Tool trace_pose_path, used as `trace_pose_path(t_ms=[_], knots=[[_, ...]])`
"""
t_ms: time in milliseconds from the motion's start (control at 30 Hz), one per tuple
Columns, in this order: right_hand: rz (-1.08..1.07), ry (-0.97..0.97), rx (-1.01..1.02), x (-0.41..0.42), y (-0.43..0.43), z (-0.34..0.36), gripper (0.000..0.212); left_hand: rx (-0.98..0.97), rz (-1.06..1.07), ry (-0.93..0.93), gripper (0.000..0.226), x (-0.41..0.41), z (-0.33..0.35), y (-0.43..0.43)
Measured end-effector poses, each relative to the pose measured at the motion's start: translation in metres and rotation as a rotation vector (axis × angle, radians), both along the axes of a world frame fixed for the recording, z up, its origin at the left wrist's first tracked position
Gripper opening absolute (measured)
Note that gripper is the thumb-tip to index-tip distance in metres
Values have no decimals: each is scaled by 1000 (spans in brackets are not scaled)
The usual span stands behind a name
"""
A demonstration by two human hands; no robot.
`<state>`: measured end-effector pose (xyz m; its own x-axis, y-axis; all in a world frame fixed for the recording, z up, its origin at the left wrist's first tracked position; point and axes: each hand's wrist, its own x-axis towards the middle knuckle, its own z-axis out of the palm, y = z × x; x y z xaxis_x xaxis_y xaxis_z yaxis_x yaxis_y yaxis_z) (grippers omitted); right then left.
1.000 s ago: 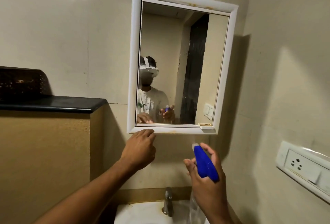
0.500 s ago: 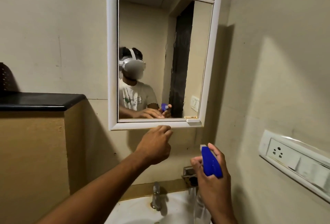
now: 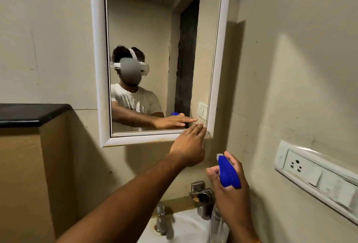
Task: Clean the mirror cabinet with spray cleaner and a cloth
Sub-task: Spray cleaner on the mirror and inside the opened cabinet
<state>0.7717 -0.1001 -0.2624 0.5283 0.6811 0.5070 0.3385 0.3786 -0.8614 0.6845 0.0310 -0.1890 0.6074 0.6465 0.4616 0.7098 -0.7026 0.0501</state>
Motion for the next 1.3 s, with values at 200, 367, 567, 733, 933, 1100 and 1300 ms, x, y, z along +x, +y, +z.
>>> trace_pose_path(t_ms=[200,367,567,733,933,1100,1300], knots=[[-21,20,-3,15,1,5,63,27,32,-28,65,3,-6,2],[-43,55,6,21,-2,8,56,68,63,-101,57,9,-3,-2],[-47,59,-1,23,-14,10,60,264,33,-126,48,12,-17,-15],[-50,13,-9,18,-32,12,55,339,33,-250,41,8,-22,-44],[12,46,-30,1,-59,13,52,378,-5,-361,42,-12,-32,-82],[101,111,-9,-26,-85,13,55,366,15,-470,26,-43,-31,-124],[229,84,-40,-56,-112,15,53,335,28,-661,25,-86,-35,-154]])
